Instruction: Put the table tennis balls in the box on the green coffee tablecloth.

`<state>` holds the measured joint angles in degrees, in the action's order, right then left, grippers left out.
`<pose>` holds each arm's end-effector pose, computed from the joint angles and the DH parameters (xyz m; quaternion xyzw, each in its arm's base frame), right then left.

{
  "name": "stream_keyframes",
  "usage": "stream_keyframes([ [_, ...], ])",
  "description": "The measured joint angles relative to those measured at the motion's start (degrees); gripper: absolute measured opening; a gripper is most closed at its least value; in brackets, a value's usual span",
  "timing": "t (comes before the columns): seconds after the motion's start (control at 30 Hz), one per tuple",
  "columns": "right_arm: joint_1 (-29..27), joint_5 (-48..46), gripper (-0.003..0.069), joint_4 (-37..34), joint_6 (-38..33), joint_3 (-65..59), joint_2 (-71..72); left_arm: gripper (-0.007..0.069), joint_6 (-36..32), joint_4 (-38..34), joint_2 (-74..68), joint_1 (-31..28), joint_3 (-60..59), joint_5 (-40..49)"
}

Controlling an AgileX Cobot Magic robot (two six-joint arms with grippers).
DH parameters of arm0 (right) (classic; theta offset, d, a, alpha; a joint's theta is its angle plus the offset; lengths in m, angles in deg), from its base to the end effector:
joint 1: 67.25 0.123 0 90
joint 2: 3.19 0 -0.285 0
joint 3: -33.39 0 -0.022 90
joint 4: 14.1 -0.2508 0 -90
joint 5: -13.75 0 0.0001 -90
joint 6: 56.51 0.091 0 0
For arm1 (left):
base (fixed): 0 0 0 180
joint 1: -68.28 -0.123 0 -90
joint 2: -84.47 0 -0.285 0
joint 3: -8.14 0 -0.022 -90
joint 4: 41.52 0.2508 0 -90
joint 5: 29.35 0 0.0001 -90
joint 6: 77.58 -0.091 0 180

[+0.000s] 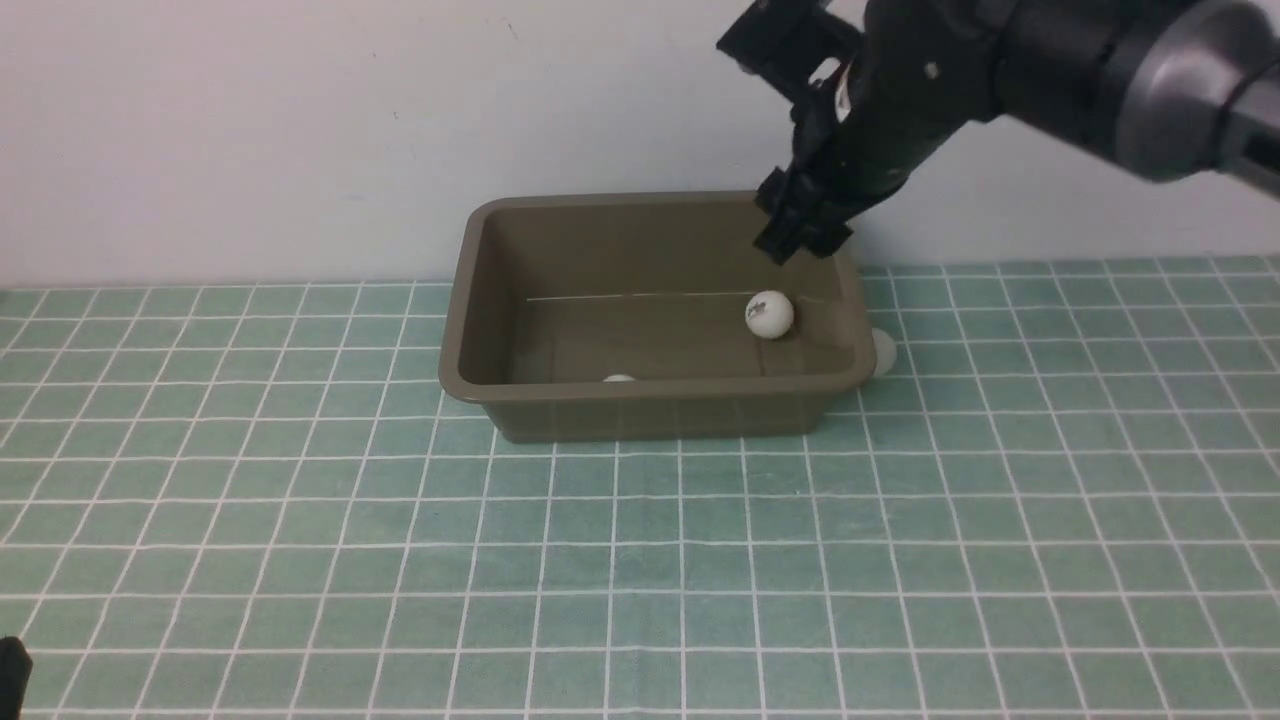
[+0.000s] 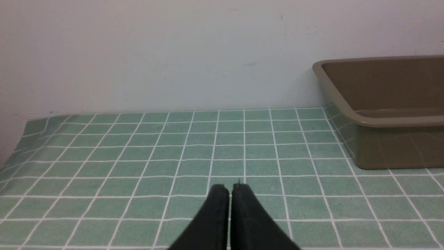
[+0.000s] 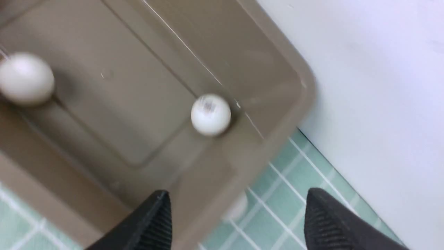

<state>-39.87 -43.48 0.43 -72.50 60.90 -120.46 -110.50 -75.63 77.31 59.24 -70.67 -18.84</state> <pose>0.3913 0.1810 0.3255 -0.3843 0.8707 -0.0928 0.2925 0.0568 -0.0004 0.1906 -0.0281 0.7348 0.0114 0.6776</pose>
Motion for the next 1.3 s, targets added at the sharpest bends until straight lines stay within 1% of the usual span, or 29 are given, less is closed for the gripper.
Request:
stream_keyframes([
  [0.1, -2.6, -2.1, 0.0468, -3.28, -4.18, 0.0, 1.85, -0.0004, 0.0, 0.0, 0.0, 0.0, 0.0, 0.0],
  [0.3, -8.66, -6.91, 0.0455, -12.16, -12.51, 0.0, 4.05, -0.0004, 0.0, 0.0, 0.0, 0.0, 0.0, 0.0],
  [0.33, -10.66, -7.93, 0.0451, -14.53, -14.78, 0.0, 4.42, -0.0004, 0.0, 0.0, 0.0, 0.0, 0.0, 0.0],
  [0.37, -13.13, -9.61, 0.0444, -19.07, -17.46, 0.0, 4.62, -0.0004, 0.0, 0.0, 0.0, 0.0, 0.0, 0.0],
  [0.43, -16.87, -11.11, 0.0437, -25.28, -21.81, 0.0, 4.66, -0.0004, 0.0, 0.0, 0.0, 0.0, 0.0, 0.0],
  [0.47, -19.2, -11.92, 0.0433, -29.38, -25.16, -0.23, 4.66, -0.0004, 0.0, 0.0, 0.0, 0.0, 0.0, 0.0],
  [0.57, -23.23, -12.98, 0.043, -37.59, -33.01, -1.37, 4.66, -0.0004, 0.0, 0.0, 0.0, 0.0, 0.0, 0.0],
  [0.6, -23.5, -13.07, 0.043, -38.25, -34.39, -1.51, 4.66, -0.0004, 0.0, 0.0, 0.0, 0.0, 0.0, 0.0],
  [0.63, -25.02, -13.32, 0.043, -41.93, -37.85, -2.38, 4.66, -0.0004, 0.0, 0.0, 0.0, 0.0, 0.0, 0.0],
  [0.67, -25.83, -13.38, 0.0429, -44.03, -41.2, -3.02, 4.59, -0.0004, 0.0, 0.0, 0.0, 0.0, 0.0, 0.0],
  [0.7, -26.95, -13.38, 0.0429, -47.02, -46.18, -4.26, 4.29, -0.0004, 0.0, 0.0, 0.0, 0.0, 0.0, 0.0],
  [0.77, -27.27, -13.23, 0.0429, -48.78, -51.63, -5.72, 3.44, -0.0004, 0.0, 0.0, 0.0, 0.0, 0.0, 0.0],
  [0.8, -27.25, -13.15, 0.0429, -48.85, -52.69, -5.82, 3.18, -0.0004, 0.0, 0.0, 0.0, 0.0, 0.0, 0.0],
  [0.83, -27.25, -12.78, 0.0429, -49.28, -56.81, -6.52, 1.83, -0.0004, 0.0, 0.0, 0.0, 0.0, 0.0, 0.0],
  [1.03, -27.25, -11.52, 0.0429, -49.47, -69.84, -6.93, -5.86, -0.0004, 0.0, 0.0, 0.0, 0.0, 0.0, 0.0],
  [1.2, -27.25, -9.39, 0.0429, -49.43, -79.5, -6.96, -10.94, -0.0004, 0.0, 0.0, 0.0, 0.0, 0.0, 0.0],
  [1.3, -27.25, -6.26, 0.0429, -49.49, -83.64, -6.96, -12.16, -0.0004, 0.0, 0.0, 0.0, 0.0, 0.0, 0.0],
])
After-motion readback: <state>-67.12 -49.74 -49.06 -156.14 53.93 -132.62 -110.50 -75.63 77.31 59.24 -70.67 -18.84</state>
